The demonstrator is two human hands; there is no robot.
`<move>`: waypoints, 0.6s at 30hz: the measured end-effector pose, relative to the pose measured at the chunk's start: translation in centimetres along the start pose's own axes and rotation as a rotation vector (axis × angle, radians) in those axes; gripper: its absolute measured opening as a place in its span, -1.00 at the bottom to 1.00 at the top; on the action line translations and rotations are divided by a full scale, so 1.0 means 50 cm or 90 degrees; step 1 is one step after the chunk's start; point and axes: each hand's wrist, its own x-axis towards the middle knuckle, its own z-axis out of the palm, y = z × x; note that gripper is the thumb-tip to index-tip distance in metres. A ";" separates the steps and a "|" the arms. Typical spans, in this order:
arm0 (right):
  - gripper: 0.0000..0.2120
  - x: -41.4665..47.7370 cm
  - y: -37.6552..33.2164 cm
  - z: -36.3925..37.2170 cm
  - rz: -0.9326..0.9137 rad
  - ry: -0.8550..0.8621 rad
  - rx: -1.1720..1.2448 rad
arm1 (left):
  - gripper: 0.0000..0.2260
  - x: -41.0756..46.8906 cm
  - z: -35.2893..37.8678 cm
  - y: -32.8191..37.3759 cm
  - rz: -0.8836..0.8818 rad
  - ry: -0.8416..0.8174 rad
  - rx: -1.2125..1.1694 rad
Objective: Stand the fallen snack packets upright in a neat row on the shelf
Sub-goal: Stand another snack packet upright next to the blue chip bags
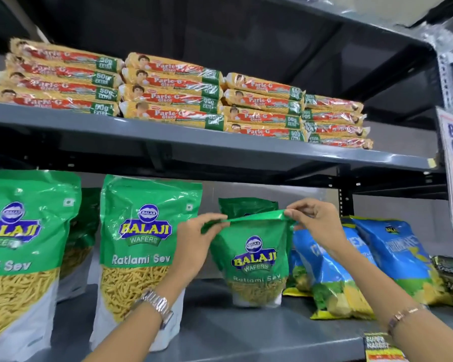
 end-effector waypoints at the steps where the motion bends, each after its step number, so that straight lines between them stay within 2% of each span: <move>1: -0.80 0.024 0.004 -0.008 0.014 0.003 0.015 | -0.88 0.028 0.011 0.010 0.012 0.025 0.004; 3: -0.79 0.066 0.015 -0.018 0.049 0.003 0.031 | -0.90 0.076 0.033 0.024 0.024 0.068 0.030; 7: -0.92 0.121 0.049 -0.018 0.056 0.002 0.001 | -0.76 0.149 0.080 0.014 -0.025 0.114 0.094; 8: -0.87 0.127 0.056 -0.018 0.060 -0.003 0.002 | -0.74 0.158 0.095 0.007 -0.045 0.120 0.086; 12: -0.91 0.135 0.092 -0.016 0.128 -0.080 0.052 | -0.74 0.159 0.145 -0.012 -0.143 0.148 0.012; 18: -0.78 0.157 0.137 0.002 0.082 0.013 -0.045 | -0.79 0.173 0.170 -0.032 -0.203 0.189 0.002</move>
